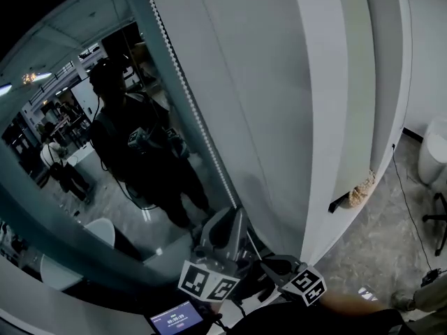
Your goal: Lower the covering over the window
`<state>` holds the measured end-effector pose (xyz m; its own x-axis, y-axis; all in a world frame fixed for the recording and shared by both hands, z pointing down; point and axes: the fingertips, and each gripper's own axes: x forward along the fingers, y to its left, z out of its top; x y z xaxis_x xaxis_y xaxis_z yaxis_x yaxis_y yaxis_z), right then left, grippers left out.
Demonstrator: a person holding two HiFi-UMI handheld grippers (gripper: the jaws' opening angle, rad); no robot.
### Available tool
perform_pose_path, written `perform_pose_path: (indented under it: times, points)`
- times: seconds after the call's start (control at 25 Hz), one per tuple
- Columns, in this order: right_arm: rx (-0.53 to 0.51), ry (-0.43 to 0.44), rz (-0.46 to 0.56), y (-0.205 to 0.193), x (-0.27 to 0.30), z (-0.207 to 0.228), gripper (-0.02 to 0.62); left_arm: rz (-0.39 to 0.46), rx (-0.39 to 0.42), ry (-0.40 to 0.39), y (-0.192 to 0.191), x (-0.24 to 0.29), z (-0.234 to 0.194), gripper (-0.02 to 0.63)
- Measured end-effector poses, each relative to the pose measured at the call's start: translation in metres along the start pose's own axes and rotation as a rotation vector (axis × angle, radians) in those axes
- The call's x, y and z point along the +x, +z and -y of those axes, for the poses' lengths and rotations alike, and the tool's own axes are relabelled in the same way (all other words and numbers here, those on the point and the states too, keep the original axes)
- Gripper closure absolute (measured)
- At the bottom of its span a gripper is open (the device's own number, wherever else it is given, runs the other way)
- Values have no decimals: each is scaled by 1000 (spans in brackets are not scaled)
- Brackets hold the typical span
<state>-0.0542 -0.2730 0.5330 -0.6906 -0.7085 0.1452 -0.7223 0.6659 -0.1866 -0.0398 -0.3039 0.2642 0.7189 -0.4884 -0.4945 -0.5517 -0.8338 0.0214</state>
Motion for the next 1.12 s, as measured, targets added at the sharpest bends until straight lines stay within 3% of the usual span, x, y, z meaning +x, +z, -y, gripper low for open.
perform_pose_path:
  times: [0.2, 0.32, 0.44, 0.56, 0.68, 0.96, 1.12]
  points:
    - [32, -43, -18, -7, -7, 14, 578, -10, -28, -34, -9, 1, 10, 591]
    - [63, -76, -40, -11, -14, 22, 572, -114, -46, -30, -35, -5, 8, 592]
    - [37, -88, 31, 13, -21, 19, 546, -220, -73, 30, -73, -29, -8, 592]
    - [26, -72, 135, 59, -26, 13, 545, -291, -103, 81, -101, -51, -22, 592]
    - [7, -56, 264, 119, -33, 3, 537, -310, -94, 106, -111, -62, -28, 592]
    - [-141, -9, 523, 266, -35, -31, 497, -332, -50, 90, -116, -70, -25, 592]
    - [-178, -36, 616, 336, -34, -24, 500, -482, -122, 88, -188, -105, -20, 592]
